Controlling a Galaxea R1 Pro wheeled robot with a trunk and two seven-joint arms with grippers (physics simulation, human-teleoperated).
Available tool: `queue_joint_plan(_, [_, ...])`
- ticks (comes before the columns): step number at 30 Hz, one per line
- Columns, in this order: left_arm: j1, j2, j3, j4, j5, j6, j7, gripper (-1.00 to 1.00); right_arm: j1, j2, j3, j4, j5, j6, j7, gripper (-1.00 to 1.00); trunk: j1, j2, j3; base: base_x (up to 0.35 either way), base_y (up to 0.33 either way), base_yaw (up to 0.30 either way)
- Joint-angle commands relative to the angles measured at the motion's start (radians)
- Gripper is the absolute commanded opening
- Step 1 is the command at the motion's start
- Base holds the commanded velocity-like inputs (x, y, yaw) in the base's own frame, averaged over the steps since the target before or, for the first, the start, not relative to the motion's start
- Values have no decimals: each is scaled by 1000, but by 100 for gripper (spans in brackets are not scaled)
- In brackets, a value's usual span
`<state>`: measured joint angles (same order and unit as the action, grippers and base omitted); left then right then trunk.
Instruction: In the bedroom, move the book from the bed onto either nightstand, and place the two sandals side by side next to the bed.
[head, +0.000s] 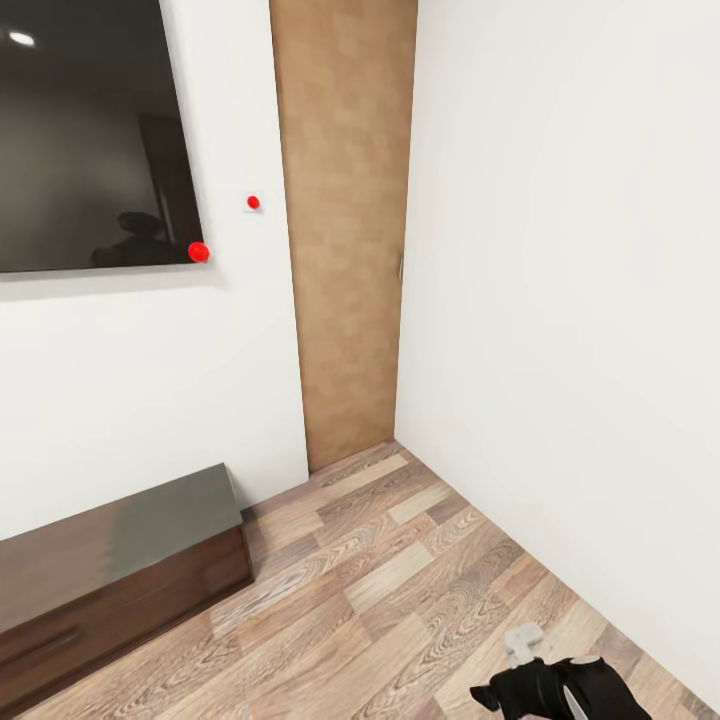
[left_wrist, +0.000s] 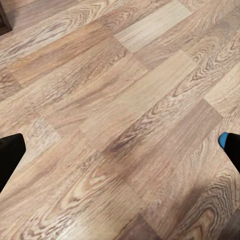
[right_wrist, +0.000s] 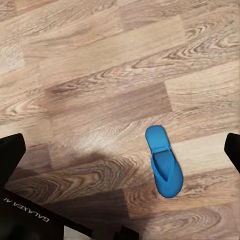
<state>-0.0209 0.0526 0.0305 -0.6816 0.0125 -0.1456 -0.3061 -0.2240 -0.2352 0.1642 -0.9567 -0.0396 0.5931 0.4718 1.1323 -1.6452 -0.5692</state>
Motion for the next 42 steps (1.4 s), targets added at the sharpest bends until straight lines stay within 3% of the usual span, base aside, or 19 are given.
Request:
queue_joint_plan(1, [-1,0,3,1,1,-1,-7,100,-3,-1,2,-2,-4,30,-1,100,4,-8,-4,0,0,0])
queue_joint_plan(3, [-1,0,3,1,1,-1,-7,100,-11,-1,2,-2,-4,66,-1,100,12,-22,-11,0,0,0])
queue_joint_plan(7, [-1,0,4,0,1,0,-7,100,-84,0,3,6,-3,176,-3,100,27,-50,-23,0,0,0])
queue_joint_plan(14, [-1,6,8,-16,4,2,-10,100,-118,0,3,11,-3,208,-2,100,54,-99,-45,0,0,0])
queue_joint_plan(18, [-1,10,9,-144,6,64,-13,100,-120,2,4,12,-3,210,-1,100,61,-113,-51,0,0,0])
queue_joint_plan(22, [-1,11,9,-449,7,309,-14,100,-121,4,5,12,-3,211,-1,100,61,-113,-51,0,0,0])
queue_joint_plan(25, [-2,4,7,-791,10,580,-16,100,-121,6,6,13,-2,211,0,100,61,-113,-51,0,0,0])
queue_joint_plan(27, [-14,-5,6,-882,12,640,-16,100,-121,6,7,12,-2,210,0,100,61,-113,-51,0,0,0])
queue_joint_plan(29, [-36,-16,6,-915,13,655,-15,100,-121,6,7,13,-2,210,0,100,61,-113,-51,0,0,0])
queue_joint_plan(33, [-109,-68,5,-959,14,621,-14,100,-121,7,8,13,-1,209,-1,100,61,-113,-51,0,0,0])
queue_joint_plan(38, [-121,-80,4,-969,13,590,-13,100,-121,6,7,13,-1,209,-2,100,61,-113,-51,0,0,0])
queue_joint_plan(42, [-124,-82,-1,-971,13,584,-13,100,-121,4,6,13,0,210,-2,100,77,-141,-64,0,0,0])
